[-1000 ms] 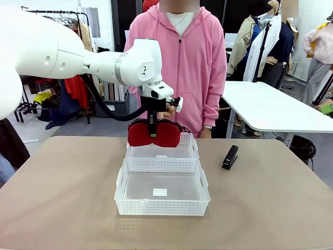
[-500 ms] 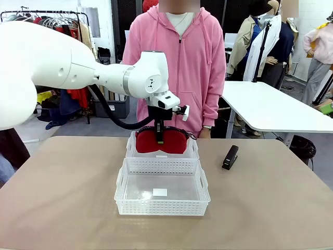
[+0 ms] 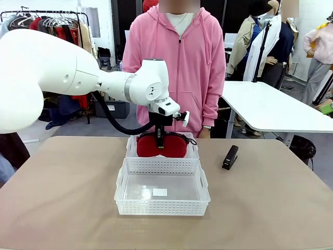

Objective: Distribute items into two baskets.
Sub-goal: Place the picked Pencil pouch into the Organizing basket as instructed by the person.

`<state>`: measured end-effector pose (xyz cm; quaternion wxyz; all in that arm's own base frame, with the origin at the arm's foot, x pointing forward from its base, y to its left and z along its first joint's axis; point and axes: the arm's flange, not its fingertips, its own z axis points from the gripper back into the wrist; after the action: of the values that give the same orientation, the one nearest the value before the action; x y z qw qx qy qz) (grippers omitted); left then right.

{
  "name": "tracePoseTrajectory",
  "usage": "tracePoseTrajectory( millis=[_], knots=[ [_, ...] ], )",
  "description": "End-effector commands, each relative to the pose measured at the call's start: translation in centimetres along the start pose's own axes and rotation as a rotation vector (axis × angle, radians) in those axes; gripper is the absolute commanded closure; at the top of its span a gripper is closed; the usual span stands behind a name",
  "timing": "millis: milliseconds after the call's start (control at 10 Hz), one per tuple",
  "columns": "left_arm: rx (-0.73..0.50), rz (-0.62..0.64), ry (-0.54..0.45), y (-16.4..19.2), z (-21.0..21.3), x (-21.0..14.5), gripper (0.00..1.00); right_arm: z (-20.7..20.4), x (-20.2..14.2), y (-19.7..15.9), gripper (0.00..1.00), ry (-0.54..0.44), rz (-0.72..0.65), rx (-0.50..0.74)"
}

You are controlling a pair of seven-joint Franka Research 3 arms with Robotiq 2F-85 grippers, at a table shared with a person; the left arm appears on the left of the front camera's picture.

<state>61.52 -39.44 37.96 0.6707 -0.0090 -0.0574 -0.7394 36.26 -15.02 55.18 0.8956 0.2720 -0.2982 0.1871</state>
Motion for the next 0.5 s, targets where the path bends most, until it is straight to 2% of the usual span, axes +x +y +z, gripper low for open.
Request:
tracePoseTrajectory(
  millis=[0,400],
  knots=[
    [0.005,-0.023,0.001,0.4,-0.4,0.0,1.00,0.0,0.2,0.1,0.00,-0.012,0.006,0.002],
    [-0.020,-0.018,-0.001,0.5,-1.7,-0.2,1.00,0.0,0.2,0.1,0.00,-0.012,0.006,0.002]
  ],
)
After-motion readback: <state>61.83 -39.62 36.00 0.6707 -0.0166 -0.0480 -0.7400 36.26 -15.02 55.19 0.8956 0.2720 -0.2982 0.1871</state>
